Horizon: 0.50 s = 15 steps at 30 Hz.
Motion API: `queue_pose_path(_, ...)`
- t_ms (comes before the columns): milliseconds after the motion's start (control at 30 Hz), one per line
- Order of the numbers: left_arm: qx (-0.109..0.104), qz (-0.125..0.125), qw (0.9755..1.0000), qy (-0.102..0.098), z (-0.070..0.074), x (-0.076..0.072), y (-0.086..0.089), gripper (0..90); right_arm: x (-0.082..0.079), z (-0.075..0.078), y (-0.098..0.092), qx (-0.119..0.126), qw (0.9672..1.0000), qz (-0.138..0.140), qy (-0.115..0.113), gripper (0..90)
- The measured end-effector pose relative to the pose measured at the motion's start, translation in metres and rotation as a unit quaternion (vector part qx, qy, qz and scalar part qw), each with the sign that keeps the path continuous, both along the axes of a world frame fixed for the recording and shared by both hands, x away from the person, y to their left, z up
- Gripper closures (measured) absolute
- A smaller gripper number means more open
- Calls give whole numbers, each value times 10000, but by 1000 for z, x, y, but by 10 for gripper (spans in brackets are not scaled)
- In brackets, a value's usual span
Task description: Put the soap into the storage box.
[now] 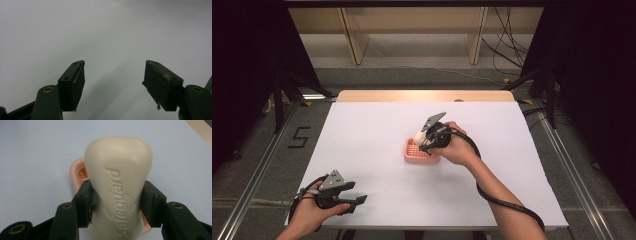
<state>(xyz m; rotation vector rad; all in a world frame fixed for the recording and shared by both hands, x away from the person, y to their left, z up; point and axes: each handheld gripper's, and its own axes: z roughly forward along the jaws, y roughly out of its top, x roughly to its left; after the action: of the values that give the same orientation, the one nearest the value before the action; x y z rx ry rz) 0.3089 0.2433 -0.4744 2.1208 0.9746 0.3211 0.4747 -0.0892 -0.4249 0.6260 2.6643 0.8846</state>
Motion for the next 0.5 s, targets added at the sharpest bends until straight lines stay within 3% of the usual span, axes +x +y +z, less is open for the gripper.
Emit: queue_pose_path(500,29,-92,9999,-31,1,0,1,327,6,-8,4,-51,10000,84,-14,506)
